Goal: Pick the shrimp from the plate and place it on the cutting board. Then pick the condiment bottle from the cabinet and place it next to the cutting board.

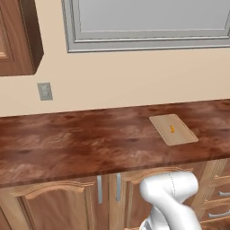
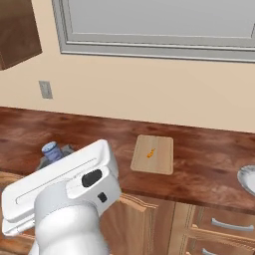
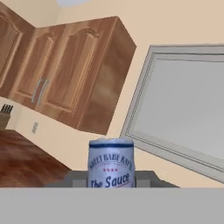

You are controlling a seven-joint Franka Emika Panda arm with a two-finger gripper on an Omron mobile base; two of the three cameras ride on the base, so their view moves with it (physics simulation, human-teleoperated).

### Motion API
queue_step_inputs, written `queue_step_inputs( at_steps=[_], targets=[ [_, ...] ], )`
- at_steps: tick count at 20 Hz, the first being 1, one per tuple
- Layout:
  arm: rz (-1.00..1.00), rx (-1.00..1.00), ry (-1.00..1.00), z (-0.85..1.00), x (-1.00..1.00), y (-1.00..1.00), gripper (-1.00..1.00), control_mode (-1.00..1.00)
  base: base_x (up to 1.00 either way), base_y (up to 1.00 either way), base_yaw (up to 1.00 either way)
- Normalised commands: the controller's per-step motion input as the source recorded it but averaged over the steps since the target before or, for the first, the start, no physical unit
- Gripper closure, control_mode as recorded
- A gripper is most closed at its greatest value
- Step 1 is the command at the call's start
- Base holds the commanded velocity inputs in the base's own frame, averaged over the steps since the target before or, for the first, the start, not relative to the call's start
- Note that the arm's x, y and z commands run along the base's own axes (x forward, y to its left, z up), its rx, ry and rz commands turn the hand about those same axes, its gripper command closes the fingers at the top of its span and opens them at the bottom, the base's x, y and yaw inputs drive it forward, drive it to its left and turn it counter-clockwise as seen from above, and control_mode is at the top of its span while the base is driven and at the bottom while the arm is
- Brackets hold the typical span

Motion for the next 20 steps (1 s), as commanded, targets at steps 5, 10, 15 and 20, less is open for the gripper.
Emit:
queue_step_inputs(
  at_steps=[5,10,15,20],
  targets=[
    [0.0,0.01,0.0,-0.47,0.35,0.0,1.0,-1.0,0.0,0.0,0.0],
    [0.0,0.09,0.0,-0.47,0.33,0.0,1.0,-1.0,0.0,0.0,0.0],
    [0.0,0.18,0.02,-0.38,0.23,0.0,1.0,-1.0,0.0,0.0,0.0],
    [0.0,0.25,0.0,-0.19,0.06,0.0,1.0,-1.0,0.0,0.0,0.0]
  ],
)
